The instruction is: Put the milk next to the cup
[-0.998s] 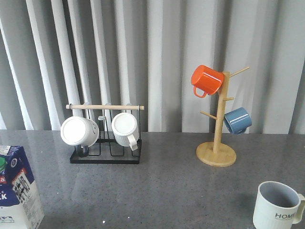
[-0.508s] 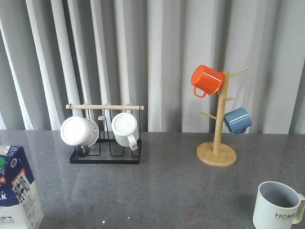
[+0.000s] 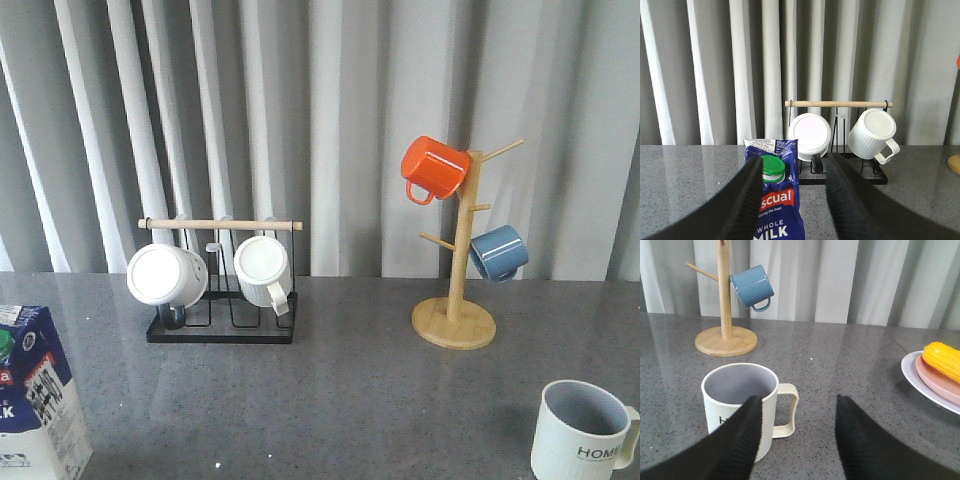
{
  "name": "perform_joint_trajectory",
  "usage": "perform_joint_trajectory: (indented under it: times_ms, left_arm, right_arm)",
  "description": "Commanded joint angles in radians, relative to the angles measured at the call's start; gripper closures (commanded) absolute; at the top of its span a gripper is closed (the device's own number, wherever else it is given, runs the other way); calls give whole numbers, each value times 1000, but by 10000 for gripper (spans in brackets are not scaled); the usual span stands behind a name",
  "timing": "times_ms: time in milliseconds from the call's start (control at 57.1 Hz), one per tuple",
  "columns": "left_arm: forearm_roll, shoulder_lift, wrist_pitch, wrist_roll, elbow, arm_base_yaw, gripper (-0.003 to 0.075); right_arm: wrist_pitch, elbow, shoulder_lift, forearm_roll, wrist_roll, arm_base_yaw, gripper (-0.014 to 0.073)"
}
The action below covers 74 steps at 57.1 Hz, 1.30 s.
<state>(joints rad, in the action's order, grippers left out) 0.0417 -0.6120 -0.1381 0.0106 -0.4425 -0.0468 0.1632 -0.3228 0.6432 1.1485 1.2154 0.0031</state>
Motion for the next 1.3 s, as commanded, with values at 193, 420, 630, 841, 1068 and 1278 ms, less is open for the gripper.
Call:
perform_joint_trajectory:
  times_ms: [193, 420, 630, 841, 1068, 1278]
  left_arm:
    - [7, -3, -67, 10, -36, -7, 267]
    - [7, -3, -67, 10, -36, -7, 270]
    - [7, -3, -67, 10, -36, -7, 270]
    - [7, -3, -67, 10, -36, -7, 270]
    - [7, -3, -67, 10, -36, -7, 270]
    - [7, -3, -68, 10, -36, -7, 269]
  right_arm:
    - [37, -36, 15, 33, 49, -7, 37]
    - [27, -36, 15, 30, 49, -7, 37]
    - [24, -36, 15, 30, 53, -7, 37]
    - [-2, -36, 15, -122, -90, -7, 37]
    - [-24, -36, 23, -791, -758, -8, 39]
    - [-16, -36, 96, -1042, -971, -8, 64]
